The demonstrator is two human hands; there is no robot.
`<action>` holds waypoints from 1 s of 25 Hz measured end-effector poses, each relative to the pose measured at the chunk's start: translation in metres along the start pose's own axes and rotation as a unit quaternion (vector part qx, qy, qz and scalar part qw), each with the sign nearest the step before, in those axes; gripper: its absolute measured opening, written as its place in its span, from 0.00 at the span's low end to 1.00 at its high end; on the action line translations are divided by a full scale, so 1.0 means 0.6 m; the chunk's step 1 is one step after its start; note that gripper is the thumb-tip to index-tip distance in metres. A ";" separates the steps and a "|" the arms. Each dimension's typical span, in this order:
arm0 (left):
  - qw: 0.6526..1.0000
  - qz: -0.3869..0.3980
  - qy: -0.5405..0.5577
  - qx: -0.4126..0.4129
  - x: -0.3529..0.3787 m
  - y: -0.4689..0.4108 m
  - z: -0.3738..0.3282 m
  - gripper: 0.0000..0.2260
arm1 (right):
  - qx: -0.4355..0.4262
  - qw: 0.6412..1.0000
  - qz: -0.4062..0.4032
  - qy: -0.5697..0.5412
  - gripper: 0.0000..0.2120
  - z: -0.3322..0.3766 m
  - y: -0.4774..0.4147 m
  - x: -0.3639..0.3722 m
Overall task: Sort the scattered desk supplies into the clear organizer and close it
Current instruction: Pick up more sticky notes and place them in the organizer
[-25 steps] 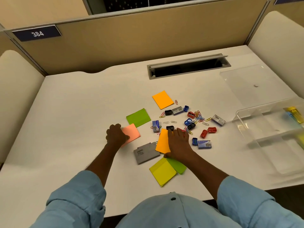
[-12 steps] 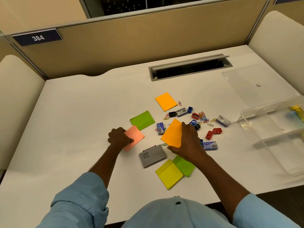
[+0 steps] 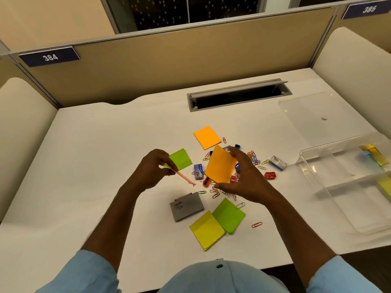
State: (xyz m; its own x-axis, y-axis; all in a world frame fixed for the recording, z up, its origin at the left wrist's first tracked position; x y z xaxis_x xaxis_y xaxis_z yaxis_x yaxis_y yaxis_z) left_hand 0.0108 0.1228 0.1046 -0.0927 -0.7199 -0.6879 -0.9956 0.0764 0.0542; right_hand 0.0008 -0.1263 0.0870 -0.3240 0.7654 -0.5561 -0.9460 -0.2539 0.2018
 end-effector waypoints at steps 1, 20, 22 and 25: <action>1.000 0.017 0.018 0.013 0.005 0.001 -0.021 0.10 | -0.019 1.000 0.017 -0.001 0.51 0.006 0.004 -0.005; 0.875 0.000 0.475 -0.093 0.156 0.001 -0.149 0.16 | -0.109 0.983 0.129 0.069 0.43 -0.013 0.036 -0.043; 0.877 -0.023 0.465 -0.115 0.165 0.000 -0.145 0.15 | -0.103 0.983 0.130 0.075 0.44 -0.022 0.035 -0.043; 0.918 -0.029 0.379 -0.118 0.178 0.000 -0.143 0.13 | -0.121 0.979 0.141 0.079 0.43 -0.028 0.038 -0.042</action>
State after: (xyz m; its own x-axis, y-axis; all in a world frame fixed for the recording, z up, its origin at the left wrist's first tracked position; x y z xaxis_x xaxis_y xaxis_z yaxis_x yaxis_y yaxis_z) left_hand -0.0005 -0.0130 0.0932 0.0658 -0.9978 0.0009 -0.9662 -0.0635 0.2500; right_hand -0.0126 -0.1614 0.0918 -0.5523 0.5491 -0.6273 -0.7881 -0.5892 0.1781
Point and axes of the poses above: each hand's wrist, its own y-axis away from the middle knuckle, its own x-axis out of the palm, z = x × y, the point moved 9 cm from there along -y, towards the middle knuckle, and after that the axes turned 6 degrees about x, right-handed, at the moved point
